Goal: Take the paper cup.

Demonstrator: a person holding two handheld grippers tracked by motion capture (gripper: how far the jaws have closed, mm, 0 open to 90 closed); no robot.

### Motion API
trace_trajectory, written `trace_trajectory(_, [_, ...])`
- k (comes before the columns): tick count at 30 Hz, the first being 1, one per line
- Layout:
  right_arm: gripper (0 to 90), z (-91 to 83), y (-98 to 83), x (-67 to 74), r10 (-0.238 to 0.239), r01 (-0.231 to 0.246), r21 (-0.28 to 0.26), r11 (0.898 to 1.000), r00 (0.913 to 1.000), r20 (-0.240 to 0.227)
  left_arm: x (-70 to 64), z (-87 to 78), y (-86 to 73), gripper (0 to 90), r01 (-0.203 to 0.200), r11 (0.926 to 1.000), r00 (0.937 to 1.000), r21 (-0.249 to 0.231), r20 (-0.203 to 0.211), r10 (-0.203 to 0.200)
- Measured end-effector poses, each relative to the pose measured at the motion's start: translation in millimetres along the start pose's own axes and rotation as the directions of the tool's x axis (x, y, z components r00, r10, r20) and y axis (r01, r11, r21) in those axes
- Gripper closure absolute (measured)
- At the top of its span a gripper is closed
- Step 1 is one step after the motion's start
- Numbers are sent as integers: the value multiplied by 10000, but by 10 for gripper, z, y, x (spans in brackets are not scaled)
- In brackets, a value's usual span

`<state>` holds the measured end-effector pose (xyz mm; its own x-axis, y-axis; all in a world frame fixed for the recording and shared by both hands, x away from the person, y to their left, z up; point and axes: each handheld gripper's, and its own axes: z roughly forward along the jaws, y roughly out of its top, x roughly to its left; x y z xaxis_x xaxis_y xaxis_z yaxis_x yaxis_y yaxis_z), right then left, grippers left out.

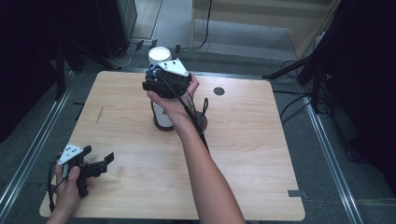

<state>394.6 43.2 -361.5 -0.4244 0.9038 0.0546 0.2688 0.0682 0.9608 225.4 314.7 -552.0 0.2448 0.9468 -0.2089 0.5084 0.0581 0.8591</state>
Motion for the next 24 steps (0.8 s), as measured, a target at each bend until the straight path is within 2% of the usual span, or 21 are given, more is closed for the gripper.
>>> trace_trajectory(9, [172, 15, -12, -27, 40, -37, 80, 10000, 9994, -336, 2, 0, 0, 15, 5, 10000, 10000, -2, 30, -5])
trace_trajectory(10, [175, 13, -12, -23, -68, 70, 71, 10000, 9995, -309, 2, 0, 0, 15, 9, 10000, 10000, -5, 35, -9])
trace_trajectory(21, [179, 12, 4, -24, 6, -1, 139, 9999, 9995, -321, -2, 2, 0, 15, -12, 10000, 10000, -18, 15, 12])
trace_trajectory(24, [185, 3, 23, -24, -14, 15, 19, 10000, 9994, -342, -4, 3, 0, 15, -2, 10000, 10000, -14, 6, 2])
